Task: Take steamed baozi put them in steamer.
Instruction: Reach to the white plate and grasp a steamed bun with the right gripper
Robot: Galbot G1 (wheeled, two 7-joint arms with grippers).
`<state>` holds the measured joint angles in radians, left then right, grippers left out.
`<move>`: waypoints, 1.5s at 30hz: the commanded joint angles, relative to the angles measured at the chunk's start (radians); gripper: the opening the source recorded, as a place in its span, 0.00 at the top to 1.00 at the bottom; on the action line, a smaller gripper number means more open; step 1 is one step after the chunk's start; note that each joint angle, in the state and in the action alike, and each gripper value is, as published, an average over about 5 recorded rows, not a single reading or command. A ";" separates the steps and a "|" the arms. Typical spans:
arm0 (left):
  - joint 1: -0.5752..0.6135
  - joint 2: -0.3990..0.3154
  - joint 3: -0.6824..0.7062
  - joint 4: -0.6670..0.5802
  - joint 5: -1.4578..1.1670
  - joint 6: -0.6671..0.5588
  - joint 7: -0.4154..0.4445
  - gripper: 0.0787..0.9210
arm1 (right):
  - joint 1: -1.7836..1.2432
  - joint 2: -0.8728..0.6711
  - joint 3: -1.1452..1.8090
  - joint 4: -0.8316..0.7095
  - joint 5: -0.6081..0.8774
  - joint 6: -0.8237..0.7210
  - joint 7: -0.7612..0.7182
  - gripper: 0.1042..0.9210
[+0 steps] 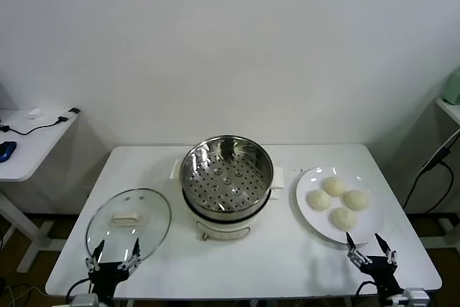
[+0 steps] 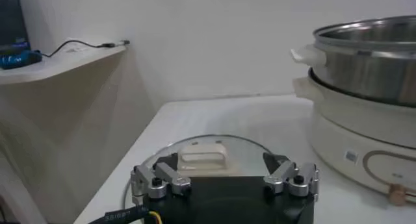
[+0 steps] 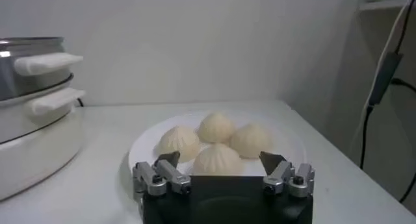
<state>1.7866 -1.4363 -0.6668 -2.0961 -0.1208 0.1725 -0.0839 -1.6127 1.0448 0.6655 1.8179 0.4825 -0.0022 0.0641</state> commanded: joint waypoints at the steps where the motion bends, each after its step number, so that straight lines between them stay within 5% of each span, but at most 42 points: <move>1: -0.001 0.000 0.002 -0.006 0.000 0.007 0.001 0.12 | 0.132 -0.027 0.032 -0.011 -0.039 -0.108 0.011 0.12; 9: 0.002 0.000 0.017 -0.006 0.014 0.005 0.000 0.12 | 0.662 -0.314 -0.178 -0.279 -0.196 -0.277 -0.209 0.12; 14: 0.005 0.000 0.028 0.001 0.025 0.001 0.000 0.12 | 0.912 -0.541 -0.451 -0.358 -0.215 -0.298 -0.606 0.12; 20: 0.007 -0.001 0.038 0.004 0.037 -0.006 0.002 0.12 | 1.320 -0.687 -0.927 -0.515 -0.387 -0.079 -1.082 0.12; 25: 0.007 -0.001 0.042 0.007 0.040 -0.013 0.002 0.12 | 1.684 -0.655 -1.342 -0.657 -0.472 0.050 -1.250 0.12; 32: 0.003 -0.011 0.046 0.006 0.050 -0.014 0.006 0.12 | 1.997 -0.483 -1.728 -0.817 -0.472 0.052 -1.308 0.12; 45: -0.007 -0.019 0.037 0.020 0.048 -0.020 0.010 0.12 | 1.909 -0.166 -1.766 -1.067 -0.424 -0.034 -1.263 0.12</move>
<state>1.7803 -1.4548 -0.6295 -2.0761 -0.0718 0.1534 -0.0745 0.2099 0.7676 -0.9562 0.8780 0.0541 -0.0288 -1.1435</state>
